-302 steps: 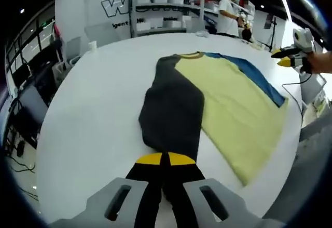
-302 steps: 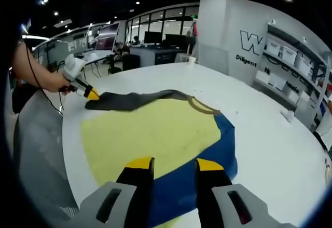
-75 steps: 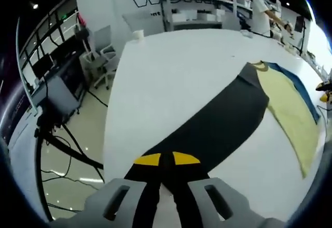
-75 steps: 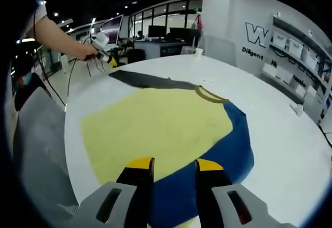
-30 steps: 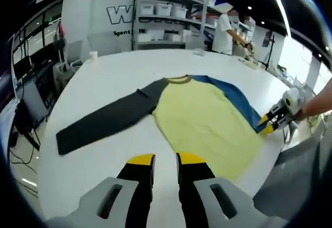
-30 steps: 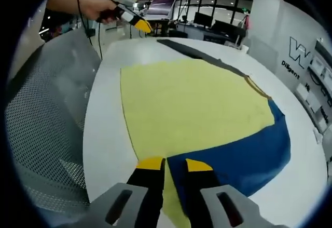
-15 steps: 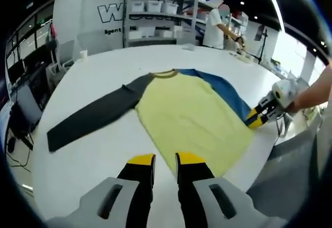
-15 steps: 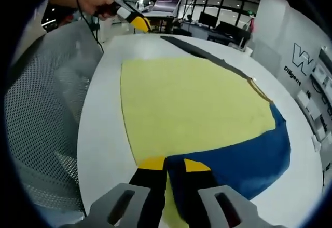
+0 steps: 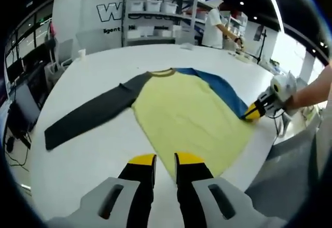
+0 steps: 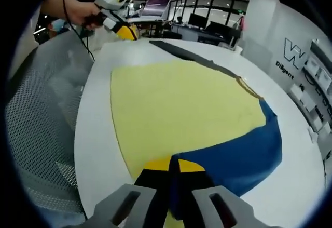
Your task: Fold the garment on the visible template until the final outline fits inside the template.
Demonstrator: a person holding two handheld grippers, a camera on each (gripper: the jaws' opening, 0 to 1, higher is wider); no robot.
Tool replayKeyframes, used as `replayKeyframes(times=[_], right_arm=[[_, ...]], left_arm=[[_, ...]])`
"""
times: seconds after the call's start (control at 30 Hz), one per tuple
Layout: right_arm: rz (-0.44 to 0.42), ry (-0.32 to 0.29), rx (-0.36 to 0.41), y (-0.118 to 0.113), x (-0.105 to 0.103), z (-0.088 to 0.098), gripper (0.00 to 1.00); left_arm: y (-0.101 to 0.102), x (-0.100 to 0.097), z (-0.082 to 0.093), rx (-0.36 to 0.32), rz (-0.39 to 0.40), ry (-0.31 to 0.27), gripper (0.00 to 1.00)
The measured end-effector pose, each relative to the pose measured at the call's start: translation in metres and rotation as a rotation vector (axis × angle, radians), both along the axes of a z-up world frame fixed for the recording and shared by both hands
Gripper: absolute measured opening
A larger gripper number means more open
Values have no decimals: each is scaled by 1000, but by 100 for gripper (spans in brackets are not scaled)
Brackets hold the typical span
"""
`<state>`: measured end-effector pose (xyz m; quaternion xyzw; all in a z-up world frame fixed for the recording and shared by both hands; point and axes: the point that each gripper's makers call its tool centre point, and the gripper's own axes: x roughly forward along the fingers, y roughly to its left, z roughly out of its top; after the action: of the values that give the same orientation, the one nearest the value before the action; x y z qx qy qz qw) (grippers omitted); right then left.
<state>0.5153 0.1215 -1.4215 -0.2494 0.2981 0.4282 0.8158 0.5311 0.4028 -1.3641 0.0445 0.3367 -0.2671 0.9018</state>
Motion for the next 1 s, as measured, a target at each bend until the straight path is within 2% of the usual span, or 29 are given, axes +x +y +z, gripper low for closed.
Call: replayKeyframes(times=[0.17,0.53,0.77,1.0], right_arm=[[-74,-18,69,-14,17,20,0],[-179,-94,139,-50,55,68,0],[-237,-127,167,-77,75,88,0],[-282,-150,170,-103,89,99,0]], left_arm=[[-4,-2,-3,2,-18,5,14],[-15,-7,-8,10,-58,14,16],[-15,-13,-16,13,-67,32,17],[-15,-17,-19,22,-73,43,18]])
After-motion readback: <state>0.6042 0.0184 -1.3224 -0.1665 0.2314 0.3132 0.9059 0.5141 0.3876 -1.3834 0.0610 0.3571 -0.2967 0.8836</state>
